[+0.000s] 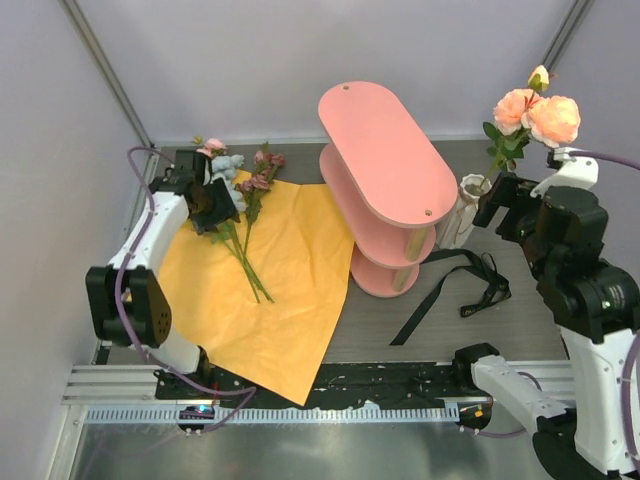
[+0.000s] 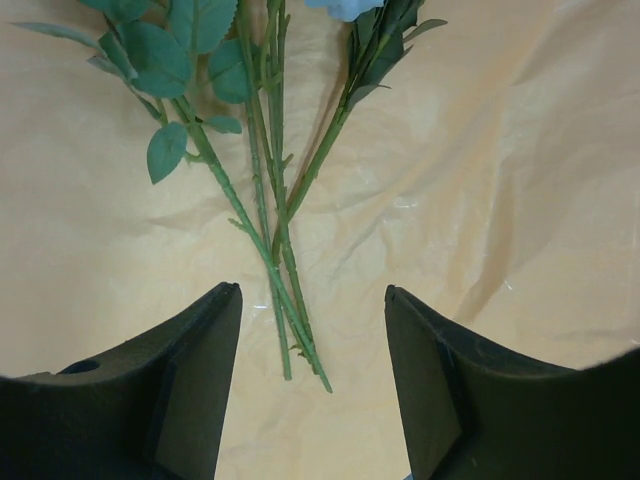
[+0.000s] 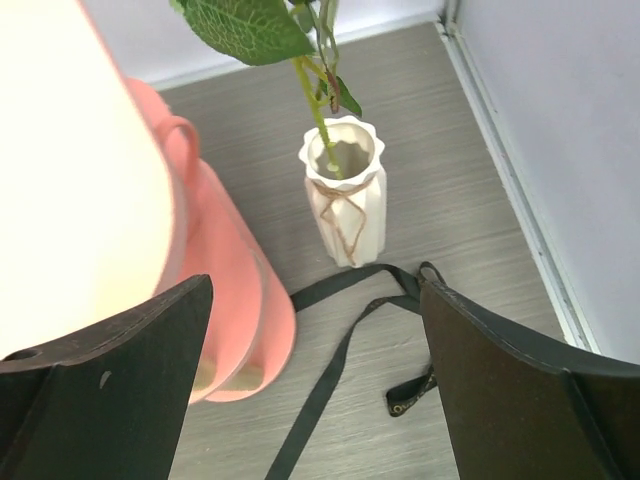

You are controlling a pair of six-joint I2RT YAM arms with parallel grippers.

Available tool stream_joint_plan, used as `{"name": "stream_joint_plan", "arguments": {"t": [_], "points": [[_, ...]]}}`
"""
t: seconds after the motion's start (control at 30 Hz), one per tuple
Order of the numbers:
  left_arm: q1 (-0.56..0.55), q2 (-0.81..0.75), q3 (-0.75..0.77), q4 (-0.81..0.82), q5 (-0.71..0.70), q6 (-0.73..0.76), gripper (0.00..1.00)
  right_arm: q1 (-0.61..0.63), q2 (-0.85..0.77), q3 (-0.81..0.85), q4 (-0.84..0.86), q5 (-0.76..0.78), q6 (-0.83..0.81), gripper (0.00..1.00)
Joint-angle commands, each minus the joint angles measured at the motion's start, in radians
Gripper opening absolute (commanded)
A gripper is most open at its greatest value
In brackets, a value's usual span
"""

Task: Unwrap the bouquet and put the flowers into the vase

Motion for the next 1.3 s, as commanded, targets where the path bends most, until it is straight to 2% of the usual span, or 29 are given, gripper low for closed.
{"name": "stream_joint_plan", "arguments": {"t": [0.0,0.07,0.1,0.17,0.2,0.27,0.3,0.33,0.37,0.43,0.53,0.57,0.63,0.8,0.97,1.1,1.13,1.2,1.27], "points": [[-0.004,0.144,0.144,-0.095,-0.023,0.027,0.59,-0.002,-0.058,0.110,-0.069,-0.151,-0.014,0.90],[-0.004,0.160,0.123,-0.091,-0.056,-0.026,0.56,0.008,-0.083,0.119,-0.046,-0.234,-0.034,0.90],[0.002,0.133,0.094,-0.044,-0.065,-0.058,0.56,0.011,-0.107,0.127,-0.032,-0.338,-0.037,0.90],[0.017,0.084,-0.030,0.036,-0.065,-0.165,0.55,0.032,-0.123,0.136,0.018,-0.469,-0.057,0.90],[0.039,0.039,-0.069,0.109,-0.048,-0.200,0.54,0.047,-0.124,0.145,0.035,-0.612,-0.061,0.90],[0.057,0.017,-0.162,0.171,-0.004,-0.291,0.54,0.102,-0.105,0.156,0.076,-0.754,-0.064,0.89],[0.109,0.010,-0.191,0.230,0.053,-0.319,0.54,0.124,-0.092,0.163,0.089,-0.821,-0.063,0.89],[0.128,0.005,-0.217,0.255,0.080,-0.351,0.54,0.147,-0.057,0.170,0.106,-0.966,-0.061,0.88],[0.145,0.005,-0.262,0.280,0.105,-0.381,0.53,0.197,-0.042,0.176,0.119,-1.035,-0.055,0.88],[0.180,0.025,-0.296,0.354,0.174,-0.439,0.52,0.242,-0.014,0.185,0.164,-1.214,-0.014,0.88],[0.189,0.057,-0.307,0.381,0.185,-0.459,0.49,0.326,0.047,0.183,0.277,-1.378,0.088,0.89],[0.189,0.071,-0.317,0.397,0.185,-0.465,0.47,0.343,0.082,0.174,0.370,-1.473,0.131,0.89],[0.189,0.083,-0.334,0.447,0.188,-0.494,0.46,0.383,0.121,0.156,0.464,-1.517,0.193,0.89],[0.188,0.129,-0.337,0.478,0.167,-0.504,0.42,0.414,0.344,0.315,0.364,-1.303,0.089,0.86],[0.189,0.134,-0.337,0.458,0.107,-0.497,0.40,0.506,0.498,0.400,0.442,-1.089,0.132,0.84],[0.183,0.143,-0.345,0.455,0.067,-0.494,0.38,0.603,0.613,0.519,0.416,-0.841,0.111,0.81],[0.183,0.151,-0.348,0.457,0.064,-0.494,0.38,0.632,0.639,0.541,0.385,-0.695,0.097,0.81],[0.180,0.158,-0.350,0.453,0.047,-0.490,0.37,0.696,0.708,0.605,0.351,-0.545,0.071,0.80],[0.179,0.162,-0.353,0.450,0.032,-0.488,0.37,0.753,0.779,0.653,0.299,-0.334,0.051,0.81]]}}
